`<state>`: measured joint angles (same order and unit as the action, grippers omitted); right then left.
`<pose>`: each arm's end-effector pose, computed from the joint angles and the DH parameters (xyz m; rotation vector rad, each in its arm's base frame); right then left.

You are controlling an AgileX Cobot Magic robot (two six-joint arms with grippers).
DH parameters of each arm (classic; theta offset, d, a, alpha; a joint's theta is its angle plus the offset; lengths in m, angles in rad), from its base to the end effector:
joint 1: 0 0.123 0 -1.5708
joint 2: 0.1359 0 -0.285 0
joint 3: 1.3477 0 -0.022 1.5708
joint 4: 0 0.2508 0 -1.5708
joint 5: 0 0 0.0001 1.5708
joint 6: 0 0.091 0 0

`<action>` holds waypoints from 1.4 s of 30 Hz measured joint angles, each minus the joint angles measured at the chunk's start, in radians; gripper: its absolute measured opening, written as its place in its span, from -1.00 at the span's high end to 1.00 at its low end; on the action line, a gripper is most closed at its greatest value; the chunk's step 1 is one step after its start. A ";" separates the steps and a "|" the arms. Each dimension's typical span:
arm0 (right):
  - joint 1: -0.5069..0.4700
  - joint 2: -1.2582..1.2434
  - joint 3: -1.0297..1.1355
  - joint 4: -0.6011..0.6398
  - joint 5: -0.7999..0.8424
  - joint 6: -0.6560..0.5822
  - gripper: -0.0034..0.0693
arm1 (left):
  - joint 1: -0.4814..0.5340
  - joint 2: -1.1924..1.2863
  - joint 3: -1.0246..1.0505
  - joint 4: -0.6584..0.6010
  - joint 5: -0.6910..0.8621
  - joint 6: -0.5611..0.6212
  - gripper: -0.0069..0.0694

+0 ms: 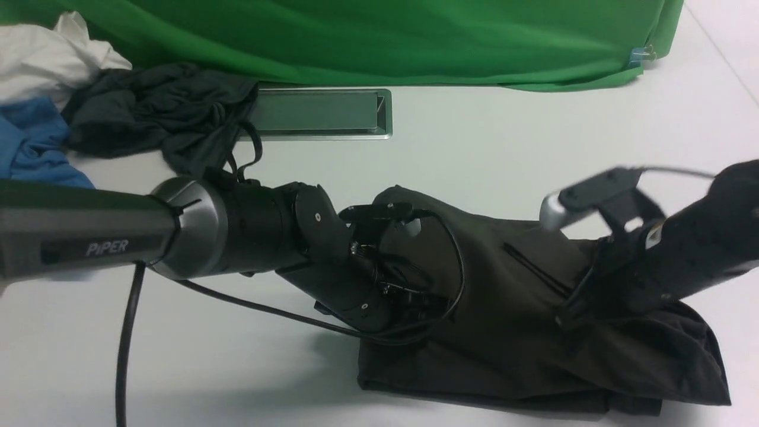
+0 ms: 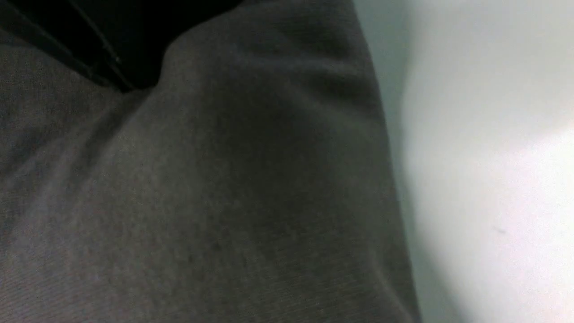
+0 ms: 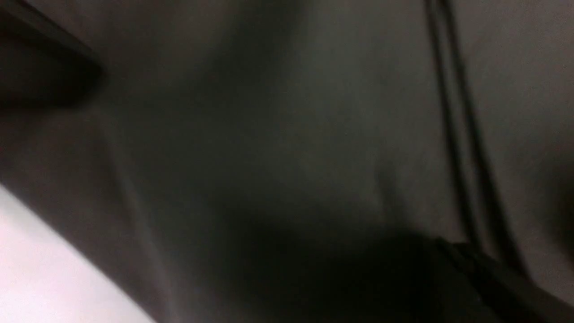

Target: Fold a long-sleeved shirt on a white desktop.

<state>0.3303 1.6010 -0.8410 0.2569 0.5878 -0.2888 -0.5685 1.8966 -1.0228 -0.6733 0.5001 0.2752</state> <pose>0.2661 0.1048 0.1796 -0.5989 2.7617 0.2578 0.2818 -0.2124 0.1355 0.4167 2.8347 -0.6351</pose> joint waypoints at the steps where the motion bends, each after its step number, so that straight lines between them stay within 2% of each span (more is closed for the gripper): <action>1: -0.001 0.015 0.000 0.000 -0.004 0.000 0.84 | 0.000 0.000 0.000 -0.002 0.000 0.000 0.77; 4: -0.004 0.045 0.001 -0.029 -0.037 0.004 0.84 | 0.000 0.000 0.000 -0.005 -0.001 0.000 0.77; 8: -0.063 0.057 -0.007 -0.228 -0.118 0.144 0.84 | 0.001 0.001 0.000 -0.007 -0.001 0.000 0.77; 9: -0.063 0.057 -0.009 -0.239 -0.119 0.152 0.84 | 0.001 0.001 0.000 -0.007 -0.001 0.000 0.77; 11: -0.137 0.057 -0.036 -0.351 -0.116 0.255 0.84 | 0.001 0.002 -0.001 -0.007 -0.001 0.000 0.77; 13: -0.212 0.056 -0.067 -0.397 -0.090 0.329 0.84 | 0.001 0.002 -0.001 -0.007 0.000 0.000 0.77; 15: -0.264 0.047 -0.096 -0.402 -0.055 0.373 0.84 | 0.001 0.002 -0.001 -0.007 0.000 0.000 0.77; 18: -0.275 0.014 -0.112 -0.367 -0.020 0.375 0.84 | 0.001 0.002 -0.001 -0.007 0.000 0.000 0.77; 20: -0.254 -0.016 -0.112 -0.322 -0.008 0.350 0.84 | 0.001 0.002 -0.001 -0.007 0.000 0.000 0.77; 24: -0.074 -0.119 -0.086 -0.179 -0.013 0.217 0.83 | 0.001 0.002 -0.001 -0.007 0.000 0.000 0.77; 26: 0.026 -0.130 -0.064 -0.154 -0.008 0.178 0.83 | 0.001 0.003 -0.001 -0.007 0.000 0.000 0.77; 29: 0.109 -0.109 -0.016 -0.142 -0.009 0.167 0.83 | 0.001 0.002 -0.001 -0.007 0.007 0.000 0.77; 35: 0.130 -0.026 0.152 -0.142 -0.049 0.195 0.82 | 0.001 -0.013 -0.001 0.019 0.011 0.000 0.77; 42: 0.131 -0.024 0.179 -0.135 -0.123 0.222 0.82 | 0.001 -0.031 0.000 0.038 0.047 0.002 0.77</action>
<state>0.4610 1.5766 -0.6618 0.1222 0.4645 -0.0664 -0.5674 1.8655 -1.0226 -0.6349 0.5474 0.2777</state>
